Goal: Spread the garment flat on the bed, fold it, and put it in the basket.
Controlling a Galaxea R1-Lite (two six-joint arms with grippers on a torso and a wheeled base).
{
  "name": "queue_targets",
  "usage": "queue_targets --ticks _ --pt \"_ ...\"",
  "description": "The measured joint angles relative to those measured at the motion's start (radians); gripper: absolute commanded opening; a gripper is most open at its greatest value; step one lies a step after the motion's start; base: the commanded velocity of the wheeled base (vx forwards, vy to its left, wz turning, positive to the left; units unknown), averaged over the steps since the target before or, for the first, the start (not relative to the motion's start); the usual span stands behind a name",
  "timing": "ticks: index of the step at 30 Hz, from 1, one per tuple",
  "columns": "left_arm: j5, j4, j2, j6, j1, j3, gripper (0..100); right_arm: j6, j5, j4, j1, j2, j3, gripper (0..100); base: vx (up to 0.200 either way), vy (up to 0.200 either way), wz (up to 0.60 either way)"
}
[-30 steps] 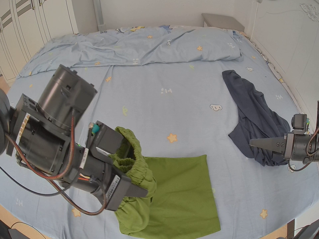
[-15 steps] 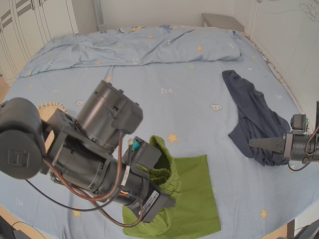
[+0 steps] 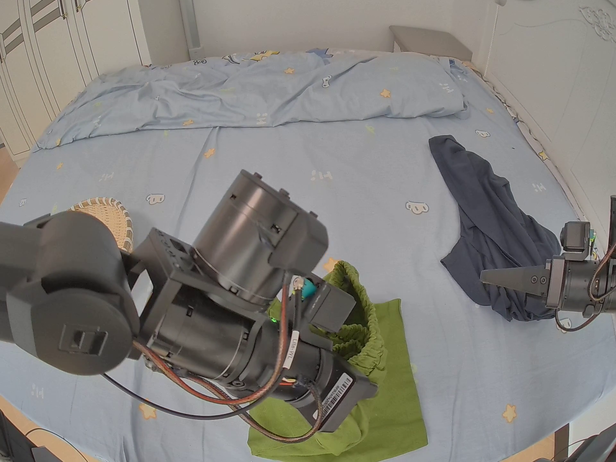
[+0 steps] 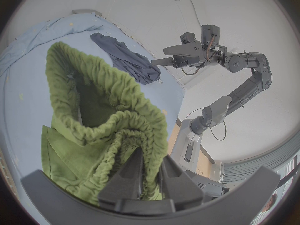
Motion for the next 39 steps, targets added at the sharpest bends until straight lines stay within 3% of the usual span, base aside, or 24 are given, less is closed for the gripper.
queue_targets --ticks 9,10,14,18,28,32,39 --pt "0.0 -0.015 0.026 0.001 -0.007 0.009 0 -0.003 0.0 -0.002 0.001 0.013 0.0 100 0.0 0.0 0.0" --pt "0.0 -0.025 0.03 0.0 -0.007 0.009 100 -0.003 0.0 -0.002 0.002 0.014 0.0 100 0.0 0.0 0.0" --pt "-0.001 -0.07 0.054 -0.01 -0.014 0.01 100 -0.002 0.0 -0.001 0.002 0.015 -0.001 100 0.0 0.0 0.0" --pt "-0.002 -0.157 0.084 -0.076 -0.032 0.015 100 -0.002 0.0 -0.002 0.0 0.014 -0.002 100 0.0 0.0 0.0" --pt "-0.002 -0.554 0.125 -0.168 -0.063 0.134 100 -0.002 0.0 -0.002 -0.003 0.013 -0.003 100 0.0 0.0 0.0" --pt "-0.002 -0.651 0.129 -0.184 -0.062 0.196 100 -0.002 0.0 -0.001 -0.001 0.012 -0.003 100 0.0 0.0 0.0" --pt "-0.01 -0.682 0.145 -0.201 0.032 0.238 100 -0.002 0.0 -0.001 -0.003 0.011 -0.003 100 0.0 0.0 0.0"
